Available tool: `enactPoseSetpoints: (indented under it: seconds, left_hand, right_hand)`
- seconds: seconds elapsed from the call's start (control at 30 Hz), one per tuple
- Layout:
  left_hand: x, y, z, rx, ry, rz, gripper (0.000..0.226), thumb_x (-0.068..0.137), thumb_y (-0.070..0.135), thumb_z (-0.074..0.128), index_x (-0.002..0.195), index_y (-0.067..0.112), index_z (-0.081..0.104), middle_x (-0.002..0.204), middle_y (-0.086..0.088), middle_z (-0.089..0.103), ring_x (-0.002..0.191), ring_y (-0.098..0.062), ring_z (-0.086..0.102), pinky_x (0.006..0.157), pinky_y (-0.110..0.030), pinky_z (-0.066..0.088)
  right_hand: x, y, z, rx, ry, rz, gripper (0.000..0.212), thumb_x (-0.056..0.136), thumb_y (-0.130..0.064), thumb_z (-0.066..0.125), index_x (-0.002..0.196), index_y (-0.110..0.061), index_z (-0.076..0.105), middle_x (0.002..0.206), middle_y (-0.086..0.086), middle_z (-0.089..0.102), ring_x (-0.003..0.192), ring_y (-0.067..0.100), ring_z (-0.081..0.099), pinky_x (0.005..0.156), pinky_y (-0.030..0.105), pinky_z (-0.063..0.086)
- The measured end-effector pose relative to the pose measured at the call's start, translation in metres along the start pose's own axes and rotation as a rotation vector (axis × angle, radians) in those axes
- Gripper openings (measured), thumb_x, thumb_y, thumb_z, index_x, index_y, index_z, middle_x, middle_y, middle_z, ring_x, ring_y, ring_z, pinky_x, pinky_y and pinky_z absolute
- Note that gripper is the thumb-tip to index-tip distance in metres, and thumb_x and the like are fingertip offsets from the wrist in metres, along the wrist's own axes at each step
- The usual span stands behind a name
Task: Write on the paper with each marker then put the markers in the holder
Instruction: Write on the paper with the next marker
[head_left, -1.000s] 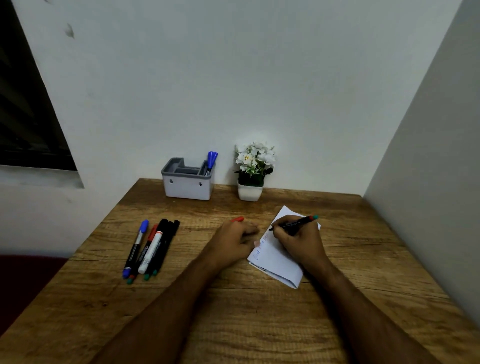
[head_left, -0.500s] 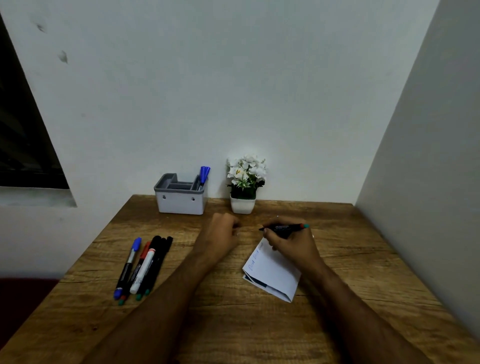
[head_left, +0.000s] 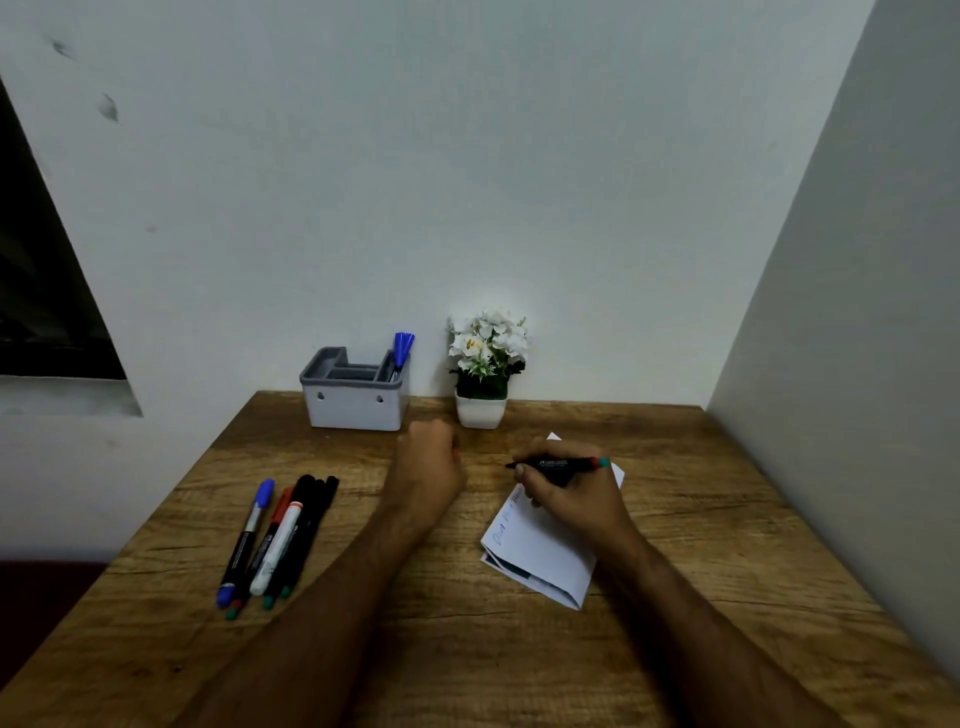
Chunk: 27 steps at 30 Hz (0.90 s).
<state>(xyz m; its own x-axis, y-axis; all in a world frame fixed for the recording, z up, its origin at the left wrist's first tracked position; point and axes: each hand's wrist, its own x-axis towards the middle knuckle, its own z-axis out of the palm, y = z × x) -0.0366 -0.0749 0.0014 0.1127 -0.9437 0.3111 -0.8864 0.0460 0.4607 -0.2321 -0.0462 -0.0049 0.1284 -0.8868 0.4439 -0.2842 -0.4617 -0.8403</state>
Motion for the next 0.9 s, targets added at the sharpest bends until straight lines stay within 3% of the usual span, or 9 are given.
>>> enactPoseSetpoints:
  seconds: [0.13, 0.2, 0.27, 0.33, 0.5, 0.63, 0.77, 0.9]
  left_hand:
    - [0.001, 0.003, -0.016, -0.441, 0.029, -0.237, 0.003, 0.084, 0.013, 0.076, 0.085, 0.010, 0.074, 0.074, 0.002, 0.070, 0.051, 0.000, 0.064, 0.045, -0.008, 0.048]
    - [0.001, 0.005, -0.021, -0.757, 0.014, -0.427, 0.008, 0.084, 0.006, 0.076, 0.091, 0.002, 0.073, 0.083, -0.008, 0.073, 0.058, -0.005, 0.069, 0.052, -0.012, 0.053]
    - [-0.003, 0.008, -0.026, -1.059, -0.026, -0.592, 0.013, 0.083, -0.003, 0.074, 0.094, -0.006, 0.071, 0.091, -0.017, 0.072, 0.075, -0.020, 0.073, 0.062, -0.022, 0.060]
    - [-0.008, 0.010, -0.029, -1.212, -0.051, -0.666, 0.014, 0.081, -0.008, 0.073, 0.094, -0.011, 0.068, 0.094, -0.021, 0.071, 0.081, -0.027, 0.073, 0.062, -0.025, 0.062]
    - [-0.019, 0.015, -0.032, -1.327, -0.127, -0.696, 0.007, 0.082, -0.011, 0.070, 0.088, -0.011, 0.066, 0.089, -0.020, 0.070, 0.078, -0.027, 0.072, 0.065, -0.029, 0.062]
    - [-0.024, 0.020, -0.030, -1.372, -0.126, -0.658, 0.019, 0.081, -0.011, 0.071, 0.097, -0.018, 0.065, 0.094, -0.027, 0.070, 0.084, -0.033, 0.073, 0.065, -0.029, 0.062]
    - [-0.027, 0.025, -0.030, -1.415, -0.148, -0.651, 0.018, 0.080, -0.012, 0.072, 0.095, -0.020, 0.065, 0.085, -0.025, 0.070, 0.067, -0.027, 0.073, 0.063, -0.028, 0.062]
    - [-0.028, 0.026, -0.031, -1.441, -0.135, -0.673, 0.017, 0.081, -0.014, 0.070, 0.095, -0.020, 0.064, 0.082, -0.024, 0.070, 0.066, -0.026, 0.072, 0.063, -0.029, 0.062]
  right_hand:
    - [-0.004, -0.009, 0.005, -0.047, -0.054, -0.046, 0.022, 0.093, 0.002, 0.066, 0.100, -0.009, 0.083, 0.075, -0.011, 0.078, 0.068, 0.007, 0.073, 0.068, 0.016, 0.054]
    - [-0.006, -0.013, 0.009, -0.036, -0.067, -0.056, 0.023, 0.093, 0.002, 0.065, 0.100, -0.011, 0.082, 0.076, -0.014, 0.077, 0.069, 0.009, 0.074, 0.068, 0.021, 0.057]
    - [-0.007, -0.015, 0.014, -0.045, -0.072, -0.074, 0.021, 0.092, -0.003, 0.067, 0.100, -0.016, 0.082, 0.079, -0.012, 0.078, 0.072, 0.012, 0.075, 0.071, 0.032, 0.061]
    - [-0.007, -0.017, 0.018, -0.050, -0.077, -0.098, 0.018, 0.091, -0.011, 0.069, 0.101, -0.019, 0.081, 0.083, -0.010, 0.078, 0.077, 0.014, 0.076, 0.074, 0.040, 0.063]
    - [-0.006, -0.017, 0.021, -0.040, -0.071, -0.121, 0.017, 0.092, -0.011, 0.069, 0.103, -0.019, 0.080, 0.085, -0.011, 0.078, 0.079, 0.013, 0.076, 0.076, 0.044, 0.063]
    - [-0.007, -0.018, 0.022, -0.041, -0.061, -0.130, 0.016, 0.093, -0.008, 0.073, 0.102, -0.021, 0.072, 0.083, -0.004, 0.078, 0.076, 0.014, 0.076, 0.071, 0.042, 0.063]
    - [-0.007, -0.020, 0.024, -0.028, -0.025, -0.181, 0.019, 0.090, -0.003, 0.078, 0.089, -0.022, 0.073, 0.083, -0.008, 0.076, 0.078, 0.011, 0.074, 0.068, 0.024, 0.055]
    - [0.000, -0.016, 0.027, 0.064, -0.005, -0.145, 0.011, 0.089, 0.000, 0.079, 0.085, -0.010, 0.077, 0.082, 0.002, 0.078, 0.080, 0.016, 0.075, 0.073, 0.024, 0.055]
